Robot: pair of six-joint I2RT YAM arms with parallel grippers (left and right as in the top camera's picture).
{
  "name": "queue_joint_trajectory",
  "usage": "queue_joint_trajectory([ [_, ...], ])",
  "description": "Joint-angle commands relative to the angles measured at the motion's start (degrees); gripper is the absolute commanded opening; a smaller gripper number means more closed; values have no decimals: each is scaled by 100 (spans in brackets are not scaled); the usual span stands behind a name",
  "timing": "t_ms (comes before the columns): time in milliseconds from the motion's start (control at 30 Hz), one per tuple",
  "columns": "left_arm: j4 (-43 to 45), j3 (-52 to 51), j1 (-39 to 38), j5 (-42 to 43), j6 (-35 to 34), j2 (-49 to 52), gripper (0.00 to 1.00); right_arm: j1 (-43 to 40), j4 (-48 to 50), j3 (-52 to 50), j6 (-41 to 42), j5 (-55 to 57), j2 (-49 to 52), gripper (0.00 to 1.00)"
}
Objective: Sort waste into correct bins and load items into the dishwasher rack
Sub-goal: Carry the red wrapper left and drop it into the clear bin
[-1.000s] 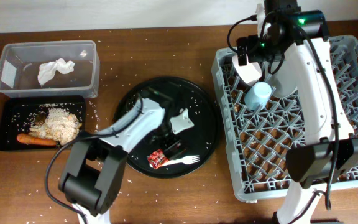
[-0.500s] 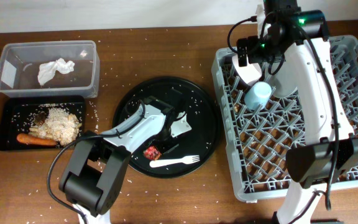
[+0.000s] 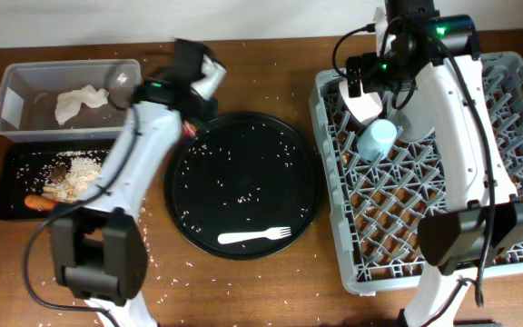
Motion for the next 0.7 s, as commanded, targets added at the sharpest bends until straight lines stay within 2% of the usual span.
queue_joint_trajectory([
  [0,1036,46,1147,-109,-271,-33,0,-2,22,52,70,4,-55,98],
  [133,2129,46,2155,87,-444,234,0,-2,39,52,70,4,-52,99],
  [167,2430,46,2358,358,-439,422,10,-2,63,52,70,2,-52,98],
  [233,2776,46,2553,695,-439,745,92,0,90,52,70,2,-52,98],
  [267,2835,46,2579,688,-437,846,99,0,101,52,70,4,-52,99],
  [400,2872,116,2566,695,-433,852,99,0,149,52,70,-15,-52,99],
  [467,2260,284,2400,717,-188,555,99,0,151,52,70,-15,-52,98],
  [567,605,361,1873,776,81,-146,99,4,146,52,70,-37,-52,98],
  [667,-984,356,1202,1357,251,-389,98,4,151,52,70,-39,-52,98],
])
